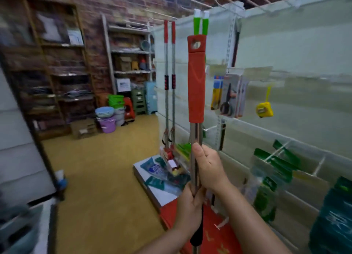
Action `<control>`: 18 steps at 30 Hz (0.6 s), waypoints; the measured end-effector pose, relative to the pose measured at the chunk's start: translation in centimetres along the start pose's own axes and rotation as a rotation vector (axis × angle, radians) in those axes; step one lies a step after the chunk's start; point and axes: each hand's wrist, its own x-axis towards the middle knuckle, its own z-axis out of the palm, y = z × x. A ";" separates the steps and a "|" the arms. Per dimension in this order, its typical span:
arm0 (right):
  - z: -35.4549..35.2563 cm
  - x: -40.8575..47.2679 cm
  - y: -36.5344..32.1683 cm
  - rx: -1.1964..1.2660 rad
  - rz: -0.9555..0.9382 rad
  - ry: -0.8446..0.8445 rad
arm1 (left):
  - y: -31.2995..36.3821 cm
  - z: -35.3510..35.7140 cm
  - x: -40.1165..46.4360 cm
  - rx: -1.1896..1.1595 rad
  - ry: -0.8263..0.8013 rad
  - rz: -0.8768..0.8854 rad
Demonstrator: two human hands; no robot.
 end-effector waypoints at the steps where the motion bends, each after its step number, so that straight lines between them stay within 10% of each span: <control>1: 1.6 1.6 -0.2 0.016 -0.017 -0.024 | 0.0 -1.8 1.5 0.003 0.011 0.018; 18: 19.7 29.8 2.7 0.084 -0.162 -0.110 | 0.6 -21.2 29.3 0.107 0.224 0.172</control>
